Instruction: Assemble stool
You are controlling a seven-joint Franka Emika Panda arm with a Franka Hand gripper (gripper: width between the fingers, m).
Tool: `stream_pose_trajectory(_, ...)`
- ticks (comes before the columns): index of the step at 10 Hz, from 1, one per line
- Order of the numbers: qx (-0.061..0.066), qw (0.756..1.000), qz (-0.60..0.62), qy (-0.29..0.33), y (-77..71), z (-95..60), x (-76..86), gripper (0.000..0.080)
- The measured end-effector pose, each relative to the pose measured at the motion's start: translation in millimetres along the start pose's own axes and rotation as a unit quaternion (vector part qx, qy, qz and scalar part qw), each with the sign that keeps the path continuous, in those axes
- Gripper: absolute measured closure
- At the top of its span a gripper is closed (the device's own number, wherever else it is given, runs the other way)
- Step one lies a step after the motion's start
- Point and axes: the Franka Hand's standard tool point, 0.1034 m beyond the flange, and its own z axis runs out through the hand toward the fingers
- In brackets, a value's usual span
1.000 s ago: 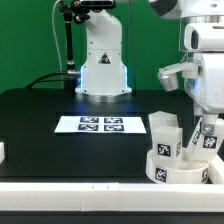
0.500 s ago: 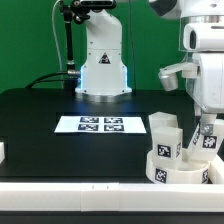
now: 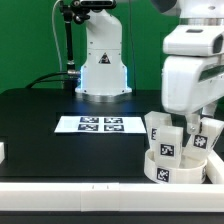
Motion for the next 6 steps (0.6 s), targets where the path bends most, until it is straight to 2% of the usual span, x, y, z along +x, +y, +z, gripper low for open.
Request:
stream_pose_trajectory(1, -0.004, 0.999, 0.032, 0.007, 0.7, 0.3, 1.3, 0.0459)
stream_pose_trajectory(6, -0.002, 0.979, 0.204, 0.010, 0.8, 0.7, 1.3, 0.0459)
